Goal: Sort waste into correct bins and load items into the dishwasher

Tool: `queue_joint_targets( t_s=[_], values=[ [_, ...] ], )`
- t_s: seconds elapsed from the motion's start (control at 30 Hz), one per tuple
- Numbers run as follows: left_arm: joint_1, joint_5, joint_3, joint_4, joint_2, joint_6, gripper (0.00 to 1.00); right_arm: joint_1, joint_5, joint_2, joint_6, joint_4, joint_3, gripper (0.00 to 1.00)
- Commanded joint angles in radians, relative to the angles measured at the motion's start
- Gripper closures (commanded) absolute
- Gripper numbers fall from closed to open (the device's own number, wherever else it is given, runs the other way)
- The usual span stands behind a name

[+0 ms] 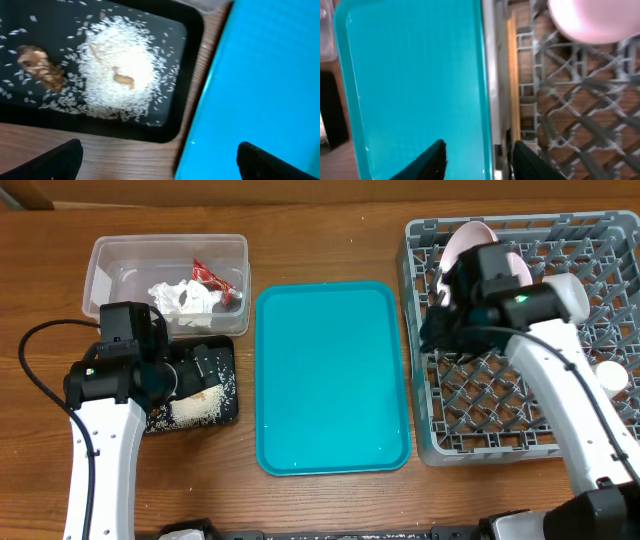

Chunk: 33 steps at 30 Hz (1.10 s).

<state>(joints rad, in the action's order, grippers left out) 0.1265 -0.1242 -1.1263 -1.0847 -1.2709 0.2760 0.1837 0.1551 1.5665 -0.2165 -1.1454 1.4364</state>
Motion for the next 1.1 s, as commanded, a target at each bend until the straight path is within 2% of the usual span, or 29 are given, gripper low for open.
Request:
queue_joint_targets(
  t_s=[0.0, 0.03, 0.07, 0.13, 0.37, 0.6, 0.7, 0.83, 0.87, 1.07],
  values=[
    [0.003, -0.056, -0.01, -0.042, -0.005, -0.087, 0.0, -0.05, 0.03, -0.011, 0.013, -0.029, 0.031, 0.41],
    [0.003, -0.055, -0.01, -0.065, -0.005, -0.106, 0.0, -0.063, 0.03, -0.013, 0.014, -0.043, 0.031, 0.25],
    [0.003, -0.05, -0.01, -0.097, -0.005, -0.124, 0.0, -0.075, 0.03, -0.016, 0.016, -0.055, 0.031, 0.17],
    [0.004, -0.039, -0.01, -0.137, -0.005, -0.142, 0.0, -0.099, 0.03, -0.023, 0.015, -0.073, 0.031, 0.11],
    [0.004, -0.029, -0.01, -0.242, 0.002, -0.142, 0.0, -0.14, 0.023, -0.106, 0.016, -0.124, 0.027, 0.11],
    [0.004, -0.026, -0.006, -0.25, 0.097, -0.142, 0.0, -0.14, -0.043, -0.289, 0.015, -0.089, -0.078, 0.11],
    [0.003, -0.019, -0.003, -0.241, 0.199, -0.142, 0.0, -0.14, -0.042, -0.398, 0.01, -0.043, -0.158, 0.11],
    [0.003, 0.001, 0.049, -0.186, 0.422, -0.143, 0.0, -0.14, -0.043, -0.617, 0.007, 0.07, -0.301, 0.09],
    [0.003, 0.005, 0.085, -0.164, 0.515, -0.141, 0.0, -0.14, -0.044, -0.698, 0.007, 0.109, -0.356, 0.0],
    [0.003, -0.029, 0.112, -0.085, 0.678, -0.012, 0.0, -0.14, -0.042, -0.789, 0.007, 0.074, -0.403, 0.0]
  ],
)
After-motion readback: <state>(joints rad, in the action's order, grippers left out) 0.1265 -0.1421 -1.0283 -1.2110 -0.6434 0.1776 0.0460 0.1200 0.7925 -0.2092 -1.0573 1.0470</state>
